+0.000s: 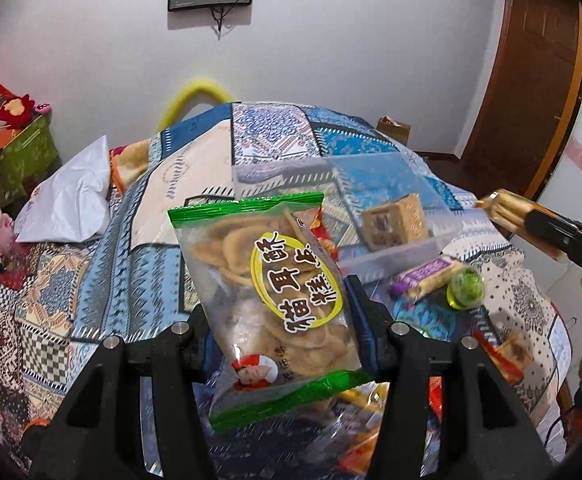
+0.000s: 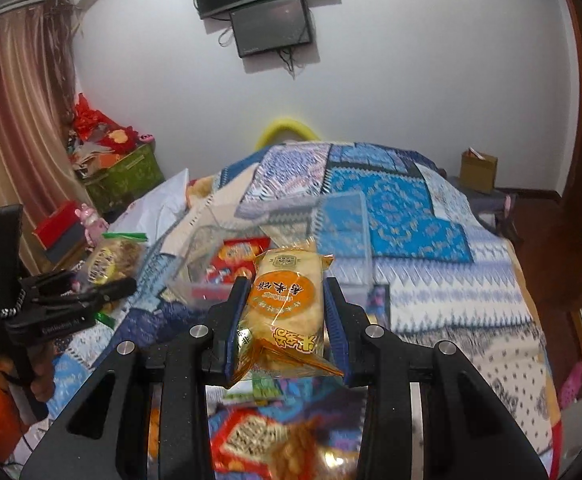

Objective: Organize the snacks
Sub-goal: 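Carry the cracker bag with the left tool while the right tool carries the cake packet over the box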

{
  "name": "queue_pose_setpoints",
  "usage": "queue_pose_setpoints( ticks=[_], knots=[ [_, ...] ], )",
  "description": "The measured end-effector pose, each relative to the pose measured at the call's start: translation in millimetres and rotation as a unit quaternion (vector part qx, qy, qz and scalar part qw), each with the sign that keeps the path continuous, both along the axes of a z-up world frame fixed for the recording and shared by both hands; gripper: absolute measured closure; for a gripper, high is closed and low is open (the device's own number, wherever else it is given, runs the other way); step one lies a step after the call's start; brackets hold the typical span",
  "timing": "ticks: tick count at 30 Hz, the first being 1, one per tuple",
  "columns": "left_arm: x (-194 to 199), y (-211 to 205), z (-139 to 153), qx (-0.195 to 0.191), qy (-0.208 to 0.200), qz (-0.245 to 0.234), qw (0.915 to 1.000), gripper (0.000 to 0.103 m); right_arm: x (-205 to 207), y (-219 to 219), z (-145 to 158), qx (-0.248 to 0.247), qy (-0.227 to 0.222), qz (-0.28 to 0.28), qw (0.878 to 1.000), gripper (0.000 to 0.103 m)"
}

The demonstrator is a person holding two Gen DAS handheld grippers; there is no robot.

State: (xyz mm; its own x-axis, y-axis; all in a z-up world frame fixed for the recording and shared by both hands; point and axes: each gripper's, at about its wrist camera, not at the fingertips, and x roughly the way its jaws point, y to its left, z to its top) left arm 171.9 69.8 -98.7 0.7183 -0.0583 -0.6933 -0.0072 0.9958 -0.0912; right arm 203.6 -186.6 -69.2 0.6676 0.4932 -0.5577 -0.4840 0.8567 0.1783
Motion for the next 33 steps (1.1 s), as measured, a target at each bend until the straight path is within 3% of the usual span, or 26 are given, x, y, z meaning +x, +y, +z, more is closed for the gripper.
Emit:
queue_pose_setpoints(
  ticks=[11, 33],
  knots=[
    [42.5, -7.2, 2.6, -0.008, -0.006, -0.009, 0.9999, 0.05, 36.9, 38.5, 3.0, 0.005, -0.008, 0.021, 1.0, 0.069],
    [120.3, -11.0, -44.7, -0.021, 0.05, -0.016, 0.9984, 0.05, 102.0, 84.6, -39.7, -0.04, 0.046, 0.037, 0.997, 0.069]
  ],
)
